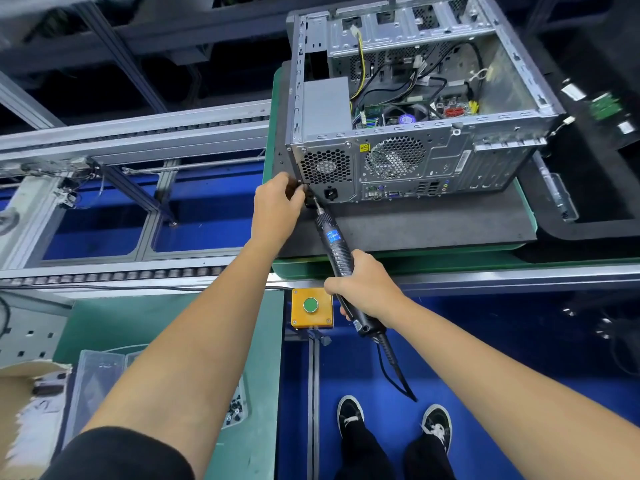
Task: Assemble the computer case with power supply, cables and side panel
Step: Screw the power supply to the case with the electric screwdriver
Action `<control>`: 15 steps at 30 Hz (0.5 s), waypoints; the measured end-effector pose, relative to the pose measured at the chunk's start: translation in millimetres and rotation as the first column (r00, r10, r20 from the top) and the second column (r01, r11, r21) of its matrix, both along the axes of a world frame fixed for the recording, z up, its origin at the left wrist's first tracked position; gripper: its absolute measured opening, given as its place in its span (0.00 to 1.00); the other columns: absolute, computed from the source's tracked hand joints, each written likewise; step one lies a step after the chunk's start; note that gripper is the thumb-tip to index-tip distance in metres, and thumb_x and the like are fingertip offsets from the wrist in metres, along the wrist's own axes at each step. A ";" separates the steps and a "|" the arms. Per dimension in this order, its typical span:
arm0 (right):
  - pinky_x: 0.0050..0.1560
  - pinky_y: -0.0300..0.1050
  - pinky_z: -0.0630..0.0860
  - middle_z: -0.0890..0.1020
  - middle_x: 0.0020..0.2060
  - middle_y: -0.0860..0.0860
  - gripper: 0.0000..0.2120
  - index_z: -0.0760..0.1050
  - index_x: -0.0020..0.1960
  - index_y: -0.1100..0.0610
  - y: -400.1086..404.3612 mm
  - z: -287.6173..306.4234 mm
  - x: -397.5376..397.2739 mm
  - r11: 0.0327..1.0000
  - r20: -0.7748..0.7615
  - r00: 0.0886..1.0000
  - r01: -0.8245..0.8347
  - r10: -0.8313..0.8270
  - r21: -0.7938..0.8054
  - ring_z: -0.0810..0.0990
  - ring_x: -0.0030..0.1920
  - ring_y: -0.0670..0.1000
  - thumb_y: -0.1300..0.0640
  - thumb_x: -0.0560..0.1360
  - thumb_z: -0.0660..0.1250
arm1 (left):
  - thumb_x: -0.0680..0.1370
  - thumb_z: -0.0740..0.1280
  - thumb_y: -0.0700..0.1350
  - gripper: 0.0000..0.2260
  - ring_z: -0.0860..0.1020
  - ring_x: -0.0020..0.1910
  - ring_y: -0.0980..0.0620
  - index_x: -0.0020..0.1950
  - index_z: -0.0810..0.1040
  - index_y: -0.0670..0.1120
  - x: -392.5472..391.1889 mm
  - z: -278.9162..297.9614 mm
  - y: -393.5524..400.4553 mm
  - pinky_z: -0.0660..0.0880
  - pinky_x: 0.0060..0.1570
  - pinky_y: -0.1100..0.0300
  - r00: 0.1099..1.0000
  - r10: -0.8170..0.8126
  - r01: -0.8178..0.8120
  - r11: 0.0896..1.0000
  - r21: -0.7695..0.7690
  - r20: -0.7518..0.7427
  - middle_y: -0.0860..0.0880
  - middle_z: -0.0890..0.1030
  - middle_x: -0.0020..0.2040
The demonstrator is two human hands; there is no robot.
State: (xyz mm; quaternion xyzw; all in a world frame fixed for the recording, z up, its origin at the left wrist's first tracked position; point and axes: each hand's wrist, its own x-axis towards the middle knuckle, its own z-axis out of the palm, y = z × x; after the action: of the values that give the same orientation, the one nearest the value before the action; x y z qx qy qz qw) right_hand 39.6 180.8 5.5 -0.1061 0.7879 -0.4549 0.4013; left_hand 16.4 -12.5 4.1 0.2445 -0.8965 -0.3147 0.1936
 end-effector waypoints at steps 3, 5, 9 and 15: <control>0.43 0.59 0.82 0.77 0.43 0.57 0.16 0.68 0.51 0.58 0.0 -0.7 2.2 1.000 -0.003 1.000 -0.006 0.006 0.001 0.78 0.35 0.56 0.59 0.69 0.73 | 0.79 0.67 0.48 0.10 0.76 0.42 0.48 0.47 0.78 0.41 -0.1 0.0 4.0 0.74 0.40 0.56 0.999 0.023 -0.022 0.999 0.023 -0.024 0.45 0.80 0.42; 0.44 0.60 0.82 0.77 0.43 0.57 0.16 0.68 0.51 0.58 0.2 -0.8 3.6 1.000 -0.004 1.000 -0.009 0.009 0.003 0.78 0.36 0.57 0.59 0.69 0.73 | 0.79 0.66 0.47 0.11 0.76 0.41 0.47 0.46 0.77 0.40 -1.6 0.4 4.7 0.71 0.38 0.58 1.000 0.016 -0.016 1.000 0.002 -0.022 0.44 0.80 0.42; 0.44 0.59 0.82 0.77 0.42 0.57 0.17 0.68 0.52 0.59 2.9 -0.2 4.4 1.000 -0.002 1.000 -0.004 0.004 0.000 0.78 0.35 0.56 0.59 0.69 0.73 | 0.80 0.64 0.46 0.11 0.74 0.40 0.47 0.47 0.77 0.38 -2.2 1.4 3.5 0.68 0.37 0.58 0.999 -0.031 0.032 0.993 -0.112 0.010 0.43 0.80 0.43; 0.41 0.57 0.81 0.77 0.42 0.57 0.16 0.68 0.51 0.58 2.1 2.3 3.2 1.000 -0.001 1.000 0.009 -0.009 -0.023 0.77 0.33 0.56 0.60 0.69 0.72 | 0.79 0.64 0.42 0.08 0.74 0.40 0.44 0.47 0.76 0.37 -2.2 2.1 0.6 0.68 0.38 0.56 0.997 -0.039 0.046 0.991 -0.125 0.065 0.41 0.79 0.42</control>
State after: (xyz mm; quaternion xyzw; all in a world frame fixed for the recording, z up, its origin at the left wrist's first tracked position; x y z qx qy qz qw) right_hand 42.8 182.8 7.8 -0.1072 0.7832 -0.4659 0.3975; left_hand 14.2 -11.9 6.2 0.2223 -0.9252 -0.2536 0.1739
